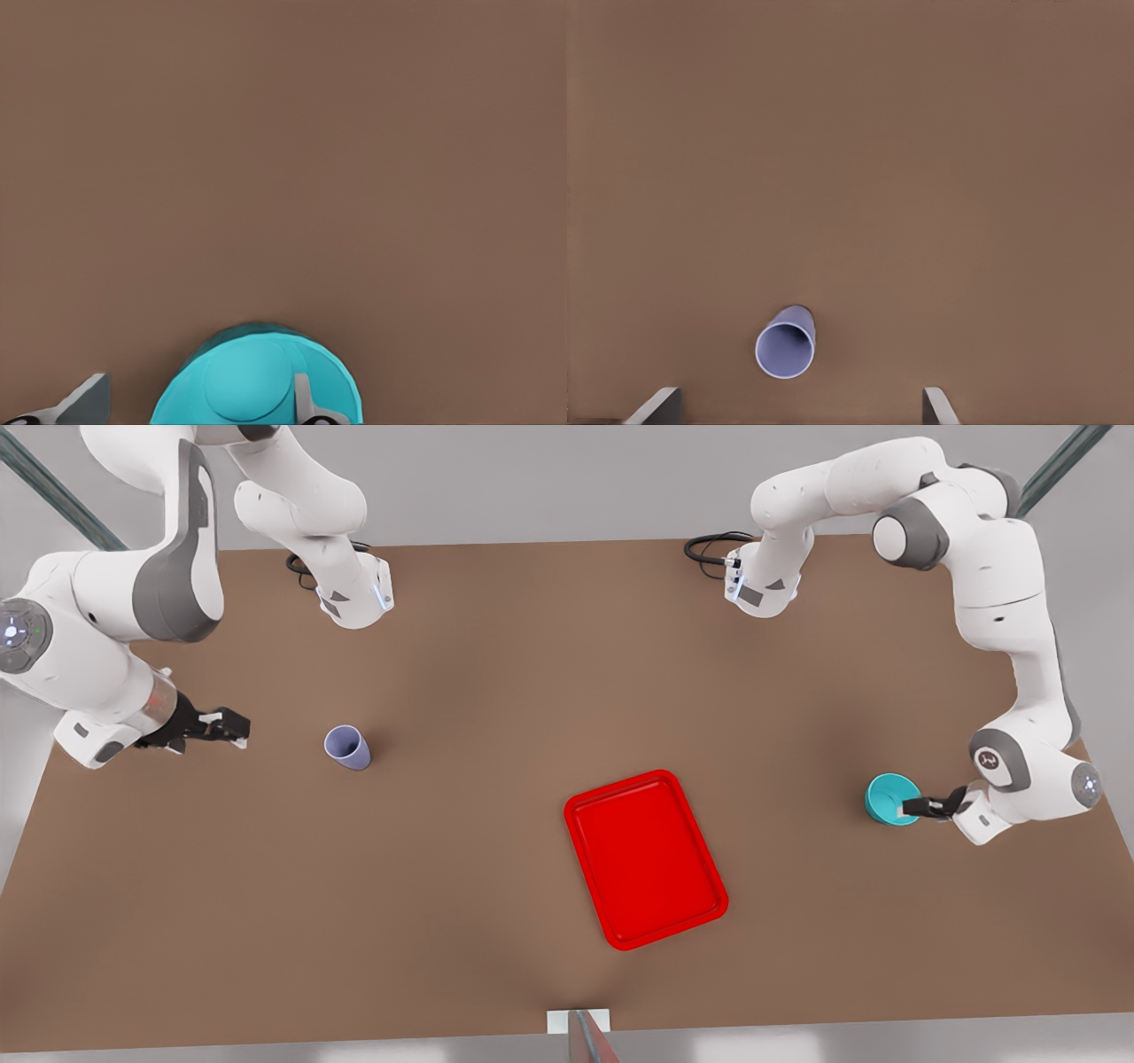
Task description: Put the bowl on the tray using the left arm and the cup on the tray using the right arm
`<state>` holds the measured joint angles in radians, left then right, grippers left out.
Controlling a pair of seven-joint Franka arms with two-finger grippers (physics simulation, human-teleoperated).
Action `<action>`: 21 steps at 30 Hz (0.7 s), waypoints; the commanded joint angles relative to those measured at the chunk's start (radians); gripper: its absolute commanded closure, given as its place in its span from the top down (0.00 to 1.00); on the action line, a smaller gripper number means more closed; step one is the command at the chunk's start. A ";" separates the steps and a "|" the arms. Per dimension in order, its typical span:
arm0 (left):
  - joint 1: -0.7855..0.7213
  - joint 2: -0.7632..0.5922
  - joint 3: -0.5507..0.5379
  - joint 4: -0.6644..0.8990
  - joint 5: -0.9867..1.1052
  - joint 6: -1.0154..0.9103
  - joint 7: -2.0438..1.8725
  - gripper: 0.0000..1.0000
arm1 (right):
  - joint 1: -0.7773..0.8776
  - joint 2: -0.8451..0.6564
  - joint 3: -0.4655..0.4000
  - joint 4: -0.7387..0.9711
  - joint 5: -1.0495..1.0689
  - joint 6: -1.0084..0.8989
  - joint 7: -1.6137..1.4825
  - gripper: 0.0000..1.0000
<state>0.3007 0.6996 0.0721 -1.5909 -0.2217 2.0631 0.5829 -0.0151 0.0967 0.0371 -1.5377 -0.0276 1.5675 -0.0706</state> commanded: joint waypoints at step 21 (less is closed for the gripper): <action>0.000 0.046 0.002 -0.004 -0.010 0.022 0.015 0.26 | -0.039 -0.006 0.004 -0.001 0.005 0.000 0.000 1.00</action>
<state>0.3015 0.7466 0.0736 -1.5953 -0.2285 2.0879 0.5981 -0.0540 0.0908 0.0414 -1.5386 -0.0221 1.5665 -0.0706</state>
